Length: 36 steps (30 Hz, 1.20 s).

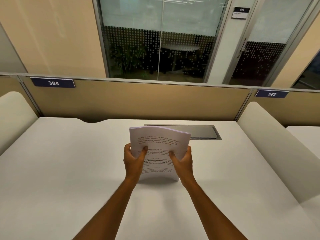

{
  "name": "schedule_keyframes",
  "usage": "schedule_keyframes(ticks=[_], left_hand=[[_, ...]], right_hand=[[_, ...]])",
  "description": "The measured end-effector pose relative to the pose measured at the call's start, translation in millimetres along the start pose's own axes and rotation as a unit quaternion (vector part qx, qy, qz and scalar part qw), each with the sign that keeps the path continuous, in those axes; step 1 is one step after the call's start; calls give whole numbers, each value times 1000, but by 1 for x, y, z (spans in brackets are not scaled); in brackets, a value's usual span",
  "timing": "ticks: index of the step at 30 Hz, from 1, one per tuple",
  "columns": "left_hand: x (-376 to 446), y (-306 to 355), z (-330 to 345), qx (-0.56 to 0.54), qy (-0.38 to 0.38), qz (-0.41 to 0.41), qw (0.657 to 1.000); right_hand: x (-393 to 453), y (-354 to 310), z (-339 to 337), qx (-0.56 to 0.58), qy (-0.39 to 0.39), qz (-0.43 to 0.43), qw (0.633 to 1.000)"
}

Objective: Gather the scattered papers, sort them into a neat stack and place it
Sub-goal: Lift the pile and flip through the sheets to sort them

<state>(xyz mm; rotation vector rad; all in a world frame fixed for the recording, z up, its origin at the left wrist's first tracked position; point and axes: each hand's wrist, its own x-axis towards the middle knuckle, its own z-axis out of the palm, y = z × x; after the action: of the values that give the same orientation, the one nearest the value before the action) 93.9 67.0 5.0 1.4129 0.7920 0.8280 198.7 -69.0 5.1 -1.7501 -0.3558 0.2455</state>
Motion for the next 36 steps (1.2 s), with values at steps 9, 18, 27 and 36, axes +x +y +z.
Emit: schedule_keyframes(ticks=[9,18,27,36], left_hand=[[-6,-23,1,15,-15,-17,1000],[2,-13,7,0,-10,3,1000],[-13,-47,-2,8,-12,-43,999],[-5,-35,-2,4,-11,-29,1000]], right_hand=[[-2,32,4,-11,-10,34,999],[9,20,6,15,-1,21,1000],[-10,42,8,-1,-23,48,999],[-2,28,6,-12,-24,13,1000]])
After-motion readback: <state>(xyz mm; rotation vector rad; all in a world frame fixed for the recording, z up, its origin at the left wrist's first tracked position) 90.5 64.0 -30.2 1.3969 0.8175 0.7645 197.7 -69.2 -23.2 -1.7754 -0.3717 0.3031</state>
